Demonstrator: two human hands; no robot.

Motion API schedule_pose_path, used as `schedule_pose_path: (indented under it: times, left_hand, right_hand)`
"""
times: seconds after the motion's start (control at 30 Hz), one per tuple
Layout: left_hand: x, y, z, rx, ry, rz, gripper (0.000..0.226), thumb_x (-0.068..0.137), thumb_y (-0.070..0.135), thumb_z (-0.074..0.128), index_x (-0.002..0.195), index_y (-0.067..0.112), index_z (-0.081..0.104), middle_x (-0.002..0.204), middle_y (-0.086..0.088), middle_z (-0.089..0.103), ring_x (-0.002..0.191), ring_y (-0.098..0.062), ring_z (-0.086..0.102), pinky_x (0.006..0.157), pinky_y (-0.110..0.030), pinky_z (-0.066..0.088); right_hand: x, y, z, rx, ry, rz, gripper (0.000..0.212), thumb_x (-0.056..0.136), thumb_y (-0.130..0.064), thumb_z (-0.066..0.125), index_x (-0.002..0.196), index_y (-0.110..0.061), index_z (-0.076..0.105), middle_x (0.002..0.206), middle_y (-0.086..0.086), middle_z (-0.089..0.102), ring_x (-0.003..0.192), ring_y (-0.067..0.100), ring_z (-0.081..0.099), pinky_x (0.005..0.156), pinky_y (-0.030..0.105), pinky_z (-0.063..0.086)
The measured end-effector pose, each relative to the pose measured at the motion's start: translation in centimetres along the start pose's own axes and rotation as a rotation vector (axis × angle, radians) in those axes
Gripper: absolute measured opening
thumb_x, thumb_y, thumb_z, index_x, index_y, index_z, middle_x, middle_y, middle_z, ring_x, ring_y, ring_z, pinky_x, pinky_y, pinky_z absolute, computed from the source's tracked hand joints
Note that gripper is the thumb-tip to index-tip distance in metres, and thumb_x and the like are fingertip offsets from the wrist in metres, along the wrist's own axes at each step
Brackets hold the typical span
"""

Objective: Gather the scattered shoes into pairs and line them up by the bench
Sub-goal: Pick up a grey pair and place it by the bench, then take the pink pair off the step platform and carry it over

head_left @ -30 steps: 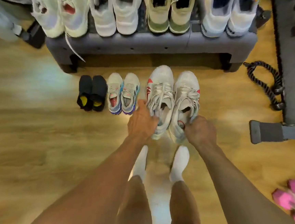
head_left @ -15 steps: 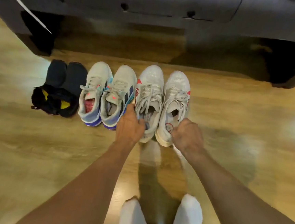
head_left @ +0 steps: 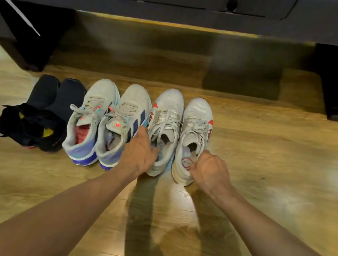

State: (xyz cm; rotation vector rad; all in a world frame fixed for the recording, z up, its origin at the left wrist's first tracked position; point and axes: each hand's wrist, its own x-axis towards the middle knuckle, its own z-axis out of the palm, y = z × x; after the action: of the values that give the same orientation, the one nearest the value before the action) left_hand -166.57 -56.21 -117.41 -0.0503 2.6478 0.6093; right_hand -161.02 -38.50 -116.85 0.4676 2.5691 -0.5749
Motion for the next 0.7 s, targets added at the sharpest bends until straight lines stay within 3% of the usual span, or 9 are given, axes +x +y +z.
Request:
schedule_pose_path:
  times: [0.2,0.37,0.5,0.6,0.7]
  left_hand:
    - [-0.5,1.9,0.6,-0.078,-0.059,-0.090,0.053,0.087,0.021,0.062,0.128,0.006,0.031,0.124,-0.020,0.053,0.114,-0.037,0.053,0.084,-0.036,0.041]
    - [-0.3,3.0,-0.3,0.029,-0.155,-0.155,0.070,0.091,0.021,0.058,0.143,-0.001,0.016,0.142,-0.026,0.040,0.130,-0.039,0.042,0.102,-0.040,0.037]
    - [-2.0,3.7,-2.3,0.051,-0.258,-0.123,0.066,0.097,0.025,0.051,0.146,-0.003,0.017,0.144,-0.022,0.041,0.129,-0.036,0.045,0.101,-0.039,0.039]
    - [-5.5,4.0,-4.5,-0.045,-0.215,-0.141,0.060,0.096,0.024,0.051,0.147,0.005,0.025,0.145,-0.019,0.041,0.132,-0.033,0.041,0.102,-0.037,0.037]
    - [-10.1,5.0,-8.7,-0.122,-0.140,-0.149,0.056,0.092,0.025,0.053,0.143,0.012,0.034,0.141,-0.017,0.042,0.130,-0.033,0.041,0.102,-0.039,0.037]
  right_hand:
    - [0.6,0.2,-0.8,-0.044,-0.026,0.002,0.019,0.093,-0.033,0.056,0.096,-0.014,0.053,0.079,0.001,0.056,0.078,0.021,0.057,0.064,0.032,0.047]
    - [1.1,0.0,-1.8,-0.037,-0.144,0.009,0.026,0.092,-0.039,0.056,0.106,-0.017,0.057,0.087,-0.002,0.057,0.079,0.016,0.056,0.067,0.029,0.043]
    - [-0.4,-0.9,-4.3,-0.045,-0.282,0.030,0.035,0.093,-0.032,0.055,0.121,-0.011,0.053,0.120,0.011,0.060,0.107,0.027,0.059,0.087,0.034,0.046]
    - [-3.4,-2.2,-7.2,-0.086,-0.258,-0.007,0.047,0.093,-0.026,0.053,0.135,-0.009,0.042,0.135,0.015,0.052,0.121,0.030,0.050,0.096,0.033,0.042]
    - [-8.1,-5.2,-11.0,-0.123,-0.177,-0.185,0.054,0.095,-0.029,0.050,0.143,-0.010,0.034,0.143,0.015,0.044,0.129,0.031,0.045,0.102,0.034,0.038]
